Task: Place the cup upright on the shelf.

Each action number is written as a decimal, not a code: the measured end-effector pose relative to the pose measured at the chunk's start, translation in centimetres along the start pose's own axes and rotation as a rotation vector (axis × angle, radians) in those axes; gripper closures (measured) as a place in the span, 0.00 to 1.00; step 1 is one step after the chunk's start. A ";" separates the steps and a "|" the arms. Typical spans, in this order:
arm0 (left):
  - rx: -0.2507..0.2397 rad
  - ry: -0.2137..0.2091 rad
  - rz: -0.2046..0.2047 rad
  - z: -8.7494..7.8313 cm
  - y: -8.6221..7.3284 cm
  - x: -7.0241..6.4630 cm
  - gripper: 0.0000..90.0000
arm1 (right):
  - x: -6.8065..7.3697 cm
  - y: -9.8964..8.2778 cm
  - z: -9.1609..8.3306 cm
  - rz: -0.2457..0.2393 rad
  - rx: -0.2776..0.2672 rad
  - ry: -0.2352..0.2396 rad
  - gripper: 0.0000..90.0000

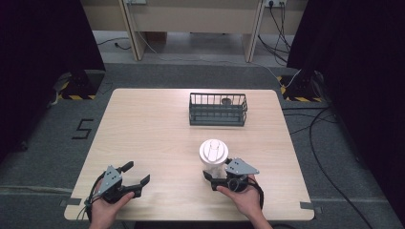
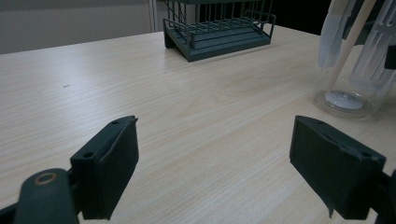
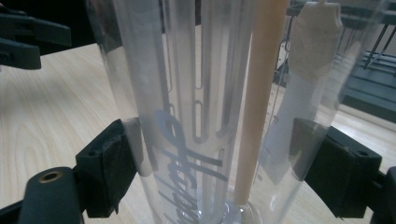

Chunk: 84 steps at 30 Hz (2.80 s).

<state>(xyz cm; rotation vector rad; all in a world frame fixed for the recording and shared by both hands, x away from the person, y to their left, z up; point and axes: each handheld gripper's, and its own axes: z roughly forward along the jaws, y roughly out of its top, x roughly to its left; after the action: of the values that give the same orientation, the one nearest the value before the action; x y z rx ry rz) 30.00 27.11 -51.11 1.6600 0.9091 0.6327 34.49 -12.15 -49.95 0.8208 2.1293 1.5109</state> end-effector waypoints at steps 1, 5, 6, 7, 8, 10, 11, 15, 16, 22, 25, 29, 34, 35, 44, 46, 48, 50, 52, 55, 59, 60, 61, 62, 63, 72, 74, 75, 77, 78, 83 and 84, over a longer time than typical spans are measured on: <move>0.001 0.001 0.003 0.0 0.0 0.0 0.17 | 0.0 0.0 0.0 0.000 0.000 0.000 0.20; 0.000 0.003 -0.001 0.0 0.0 0.1 0.17 | -0.2 0.6 0.0 -0.006 -0.007 -0.005 0.20; -0.001 0.004 -0.001 0.0 0.0 0.1 0.17 | -0.2 0.6 0.0 -0.009 -0.007 -0.006 0.20; -0.001 0.004 -0.001 0.0 0.0 0.1 0.17 | -0.2 0.6 0.0 -0.009 -0.007 -0.006 0.20; 0.000 0.003 -0.001 0.0 0.0 0.1 0.17 | -0.3 0.8 0.0 -0.013 -0.008 -0.008 0.20; 0.001 0.003 -0.003 0.0 0.0 0.0 0.17 | -0.3 0.9 0.0 -0.013 -0.008 -0.009 0.20; 0.000 0.002 -0.004 0.0 0.0 0.0 0.17 | -0.3 1.0 0.0 -0.014 -0.007 -0.010 0.20; -0.001 0.002 -0.005 0.0 0.0 0.0 0.17 | -0.5 1.3 0.0 -0.015 -0.013 -0.017 0.20; -0.001 0.002 -0.005 0.0 0.0 0.0 0.17 | -0.6 1.4 0.0 -0.006 -0.019 -0.018 0.20; -0.003 0.003 -0.007 0.0 0.0 0.0 0.17 | -0.8 1.9 0.1 -0.012 -0.024 -0.023 0.20; -0.003 0.002 -0.007 0.0 0.0 0.1 0.17 | -0.9 2.2 0.2 -0.015 -0.021 -0.027 0.20; -0.003 0.003 -0.004 0.0 0.0 0.1 0.17 | -1.1 2.5 0.3 -0.016 -0.021 -0.029 0.20; -0.003 0.004 -0.006 -0.1 0.0 0.1 0.17 | -1.3 2.7 0.5 -0.013 -0.024 -0.036 0.20; -0.004 0.005 -0.006 -0.1 0.0 0.1 0.17 | -1.3 2.8 0.5 -0.011 -0.023 -0.037 0.20; -0.005 0.005 -0.009 -0.1 0.0 0.1 0.17 | -1.9 3.6 0.8 -0.017 -0.030 -0.050 0.20; -0.006 0.006 -0.010 -0.1 0.0 0.2 0.17 | -2.0 3.8 0.8 -0.017 -0.029 -0.052 0.20; -0.006 0.006 -0.010 -0.1 0.0 0.2 0.17 | -2.1 3.9 0.9 -0.017 -0.028 -0.056 0.20; -0.007 0.006 -0.011 -0.1 0.0 0.2 0.17 | -2.2 4.0 0.9 -0.020 -0.029 -0.059 0.20; -0.007 0.005 -0.011 -0.1 0.0 0.2 0.17 | -2.2 4.2 0.9 -0.015 -0.030 -0.062 0.20; -0.008 0.006 -0.011 -0.1 0.0 0.2 0.17 | -2.4 4.3 1.0 -0.016 -0.031 -0.067 0.20; -0.007 0.006 -0.011 -0.1 0.0 0.2 0.17 | -2.7 4.5 1.1 -0.014 -0.029 -0.071 0.20; -0.007 0.006 -0.011 -0.1 0.0 0.2 0.17 | -2.7 4.5 1.1 -0.014 -0.029 -0.071 0.20; -0.007 0.005 -0.011 -0.1 0.0 0.2 0.17 | -2.9 4.5 1.2 -0.009 -0.029 -0.076 0.20; -0.007 0.005 -0.012 -0.1 0.0 0.2 0.17 | -2.9 4.5 1.2 -0.009 -0.029 -0.076 0.20; -0.008 0.006 -0.012 -0.1 0.0 0.2 0.17 | -3.0 4.6 1.2 -0.011 -0.031 -0.078 0.20; -0.009 0.005 -0.011 -0.1 0.0 0.2 0.17 | -3.7 5.0 1.3 -0.010 -0.022 -0.104 0.20; -0.009 0.006 -0.011 -0.2 0.0 0.2 0.17 | -3.9 5.1 1.4 -0.012 -0.020 -0.108 0.21; -0.010 0.006 -0.011 -0.1 0.0 0.2 0.17 | -4.0 5.2 1.4 -0.009 -0.021 -0.109 0.21; -0.009 0.006 -0.012 -0.2 0.0 0.2 0.17 | -4.0 5.2 1.4 -0.008 -0.022 -0.110 0.21; -0.008 0.006 -0.010 -0.2 0.0 0.2 0.17 | -4.2 5.4 1.5 -0.007 -0.022 -0.113 0.21; -0.009 0.006 -0.011 -0.2 0.0 0.2 0.17 | -4.5 5.6 1.7 -0.004 -0.025 -0.119 0.21; -0.009 0.006 -0.011 -0.2 0.0 0.2 0.17 | -4.5 5.6 1.7 -0.004 -0.025 -0.119 0.21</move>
<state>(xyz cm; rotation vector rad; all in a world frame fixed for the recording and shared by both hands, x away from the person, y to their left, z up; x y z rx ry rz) 30.00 27.40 -51.05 1.6451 0.9175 0.6338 40.21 -12.61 -45.27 0.8742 2.0207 1.4463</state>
